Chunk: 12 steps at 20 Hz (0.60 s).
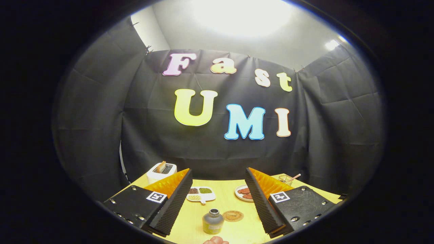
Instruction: Take the bottle from table, then pour the juice into the cup, finally place the bottle on the coaster
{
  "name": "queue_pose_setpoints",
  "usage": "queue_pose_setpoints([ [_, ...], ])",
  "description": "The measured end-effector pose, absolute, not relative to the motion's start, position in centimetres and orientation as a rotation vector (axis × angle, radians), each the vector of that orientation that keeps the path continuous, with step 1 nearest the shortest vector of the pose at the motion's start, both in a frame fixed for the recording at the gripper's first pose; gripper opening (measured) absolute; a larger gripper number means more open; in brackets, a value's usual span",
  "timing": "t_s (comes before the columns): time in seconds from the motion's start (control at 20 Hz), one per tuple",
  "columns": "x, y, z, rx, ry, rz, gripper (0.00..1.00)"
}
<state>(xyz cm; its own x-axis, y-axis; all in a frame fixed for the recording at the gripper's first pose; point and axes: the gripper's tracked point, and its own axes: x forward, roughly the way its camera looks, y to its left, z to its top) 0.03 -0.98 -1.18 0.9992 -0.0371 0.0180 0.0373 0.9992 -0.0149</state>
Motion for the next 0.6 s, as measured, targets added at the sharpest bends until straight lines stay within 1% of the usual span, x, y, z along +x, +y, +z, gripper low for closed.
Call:
queue_pose_setpoints([
  [0.3,0.9,-1.5,-4.5,-0.040,-0.017,-0.077,0.96],
  [0.6,2.2,-1.2,-9.2,-0.016,-0.021,-0.050,0.96],
])
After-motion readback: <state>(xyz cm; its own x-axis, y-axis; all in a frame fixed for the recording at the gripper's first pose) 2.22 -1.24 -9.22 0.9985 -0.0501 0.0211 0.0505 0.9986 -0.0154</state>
